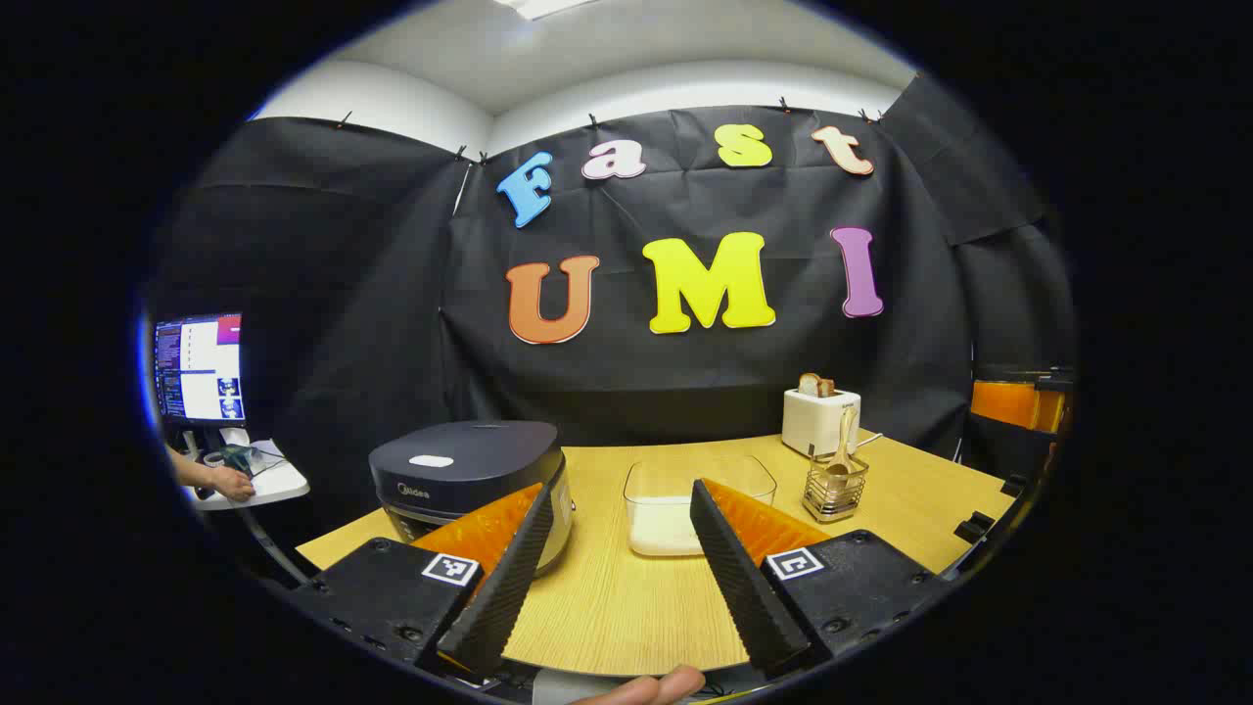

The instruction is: Close the left gripper, press the button to open the rice cooker; take a wooden spoon from the chopstick holder with the right hand, scoop a spoonful of rice and pour it into the rice cooker, then put the wooden spoon back into the chopstick holder.

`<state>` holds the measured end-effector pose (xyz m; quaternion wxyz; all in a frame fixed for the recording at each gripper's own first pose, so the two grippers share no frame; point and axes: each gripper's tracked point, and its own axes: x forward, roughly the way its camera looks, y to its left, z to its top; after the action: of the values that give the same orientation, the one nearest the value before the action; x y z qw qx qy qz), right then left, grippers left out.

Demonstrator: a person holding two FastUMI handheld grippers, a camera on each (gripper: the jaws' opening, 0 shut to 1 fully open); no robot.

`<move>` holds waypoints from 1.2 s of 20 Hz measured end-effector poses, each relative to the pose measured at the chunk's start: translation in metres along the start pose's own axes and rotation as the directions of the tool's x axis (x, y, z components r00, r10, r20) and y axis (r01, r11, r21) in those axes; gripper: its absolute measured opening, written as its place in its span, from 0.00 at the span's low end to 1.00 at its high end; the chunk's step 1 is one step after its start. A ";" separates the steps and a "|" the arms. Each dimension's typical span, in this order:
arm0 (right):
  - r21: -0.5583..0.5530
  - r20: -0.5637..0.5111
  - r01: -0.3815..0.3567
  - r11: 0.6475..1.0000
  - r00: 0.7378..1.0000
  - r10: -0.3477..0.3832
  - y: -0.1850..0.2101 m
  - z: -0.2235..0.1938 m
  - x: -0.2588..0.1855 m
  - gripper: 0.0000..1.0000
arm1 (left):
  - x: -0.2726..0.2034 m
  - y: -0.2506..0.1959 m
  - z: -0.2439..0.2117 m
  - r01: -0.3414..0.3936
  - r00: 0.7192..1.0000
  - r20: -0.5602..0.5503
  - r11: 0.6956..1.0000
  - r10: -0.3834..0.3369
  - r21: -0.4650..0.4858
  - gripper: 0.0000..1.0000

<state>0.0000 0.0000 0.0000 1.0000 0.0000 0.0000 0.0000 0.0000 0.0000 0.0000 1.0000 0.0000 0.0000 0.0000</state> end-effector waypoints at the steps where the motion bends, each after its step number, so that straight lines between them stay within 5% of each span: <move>1: -0.002 0.000 -0.003 1.000 1.000 0.003 0.001 0.001 -0.002 0.95 | -0.001 0.000 0.002 -0.005 1.000 0.002 1.000 0.005 0.001 0.91; 6: -0.029 0.055 0.044 0.999 0.998 -0.042 -0.013 0.015 -0.022 0.95 | 0.000 -0.010 -0.003 -0.006 1.000 -0.007 0.999 0.006 0.032 0.91; 7: -0.025 0.057 0.041 0.999 0.998 -0.040 -0.013 0.017 -0.024 0.90 | -0.001 -0.010 -0.003 -0.010 1.000 -0.006 0.999 0.010 0.037 0.91; 16: -0.027 0.052 -0.007 1.000 0.999 0.009 -0.005 0.012 -0.023 0.95 | 0.001 0.000 0.008 -0.043 0.999 -0.001 0.999 0.043 -0.020 0.90; 24: -0.044 0.017 -0.044 0.998 0.999 0.044 0.005 -0.001 -0.017 0.95 | 0.022 0.070 0.022 -0.107 0.994 -0.034 0.992 0.105 -0.067 0.80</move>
<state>-0.0175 0.0046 -0.0013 0.9995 -0.0218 -0.0090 0.0220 0.0222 0.0696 0.0220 0.9979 -0.0343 0.0151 0.0532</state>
